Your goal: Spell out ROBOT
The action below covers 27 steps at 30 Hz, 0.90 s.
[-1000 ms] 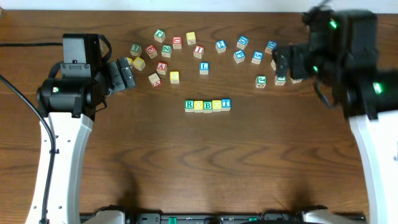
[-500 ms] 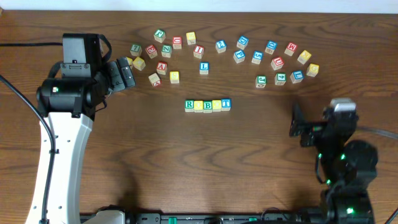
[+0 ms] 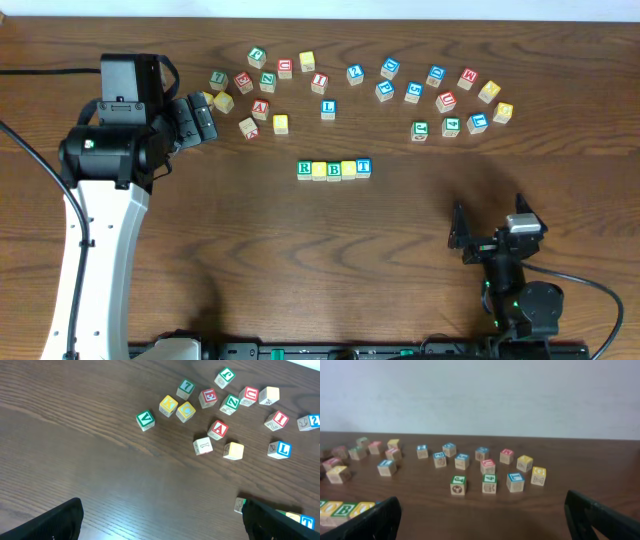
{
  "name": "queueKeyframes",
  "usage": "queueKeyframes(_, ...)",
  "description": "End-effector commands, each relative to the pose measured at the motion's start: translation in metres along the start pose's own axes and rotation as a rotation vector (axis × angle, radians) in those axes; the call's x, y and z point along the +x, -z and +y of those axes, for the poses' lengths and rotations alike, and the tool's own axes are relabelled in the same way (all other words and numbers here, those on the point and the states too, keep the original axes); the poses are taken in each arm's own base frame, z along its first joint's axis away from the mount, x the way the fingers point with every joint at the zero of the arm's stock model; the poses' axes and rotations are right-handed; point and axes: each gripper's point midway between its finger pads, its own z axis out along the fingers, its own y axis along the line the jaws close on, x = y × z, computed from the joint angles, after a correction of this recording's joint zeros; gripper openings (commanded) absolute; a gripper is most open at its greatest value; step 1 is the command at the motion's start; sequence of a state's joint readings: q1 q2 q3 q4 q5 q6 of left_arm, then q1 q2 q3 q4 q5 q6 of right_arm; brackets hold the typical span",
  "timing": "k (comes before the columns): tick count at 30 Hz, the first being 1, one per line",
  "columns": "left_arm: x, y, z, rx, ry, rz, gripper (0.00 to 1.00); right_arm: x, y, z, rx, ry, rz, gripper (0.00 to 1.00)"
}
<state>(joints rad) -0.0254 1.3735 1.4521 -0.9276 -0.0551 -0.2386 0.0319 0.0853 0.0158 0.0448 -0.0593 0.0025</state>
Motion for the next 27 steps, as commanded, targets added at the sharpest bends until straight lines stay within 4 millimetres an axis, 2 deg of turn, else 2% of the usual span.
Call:
queueKeyframes(1, -0.006, 0.004, 0.001, -0.006, 0.001, -0.018, 1.0, 0.001, 0.003, 0.003, -0.008, 0.004, -0.009, 0.99)
queueKeyframes(5, -0.006, 0.004, 0.001, -0.006, 0.001, -0.018, 1.0, 0.017, 0.005, 0.003, -0.01, 0.001, 0.053, 0.99)
queueKeyframes(27, -0.006, 0.004, 0.001, -0.006, 0.001, -0.018, 1.0, 0.016, 0.005, 0.003, -0.011, 0.001, 0.047, 0.99)
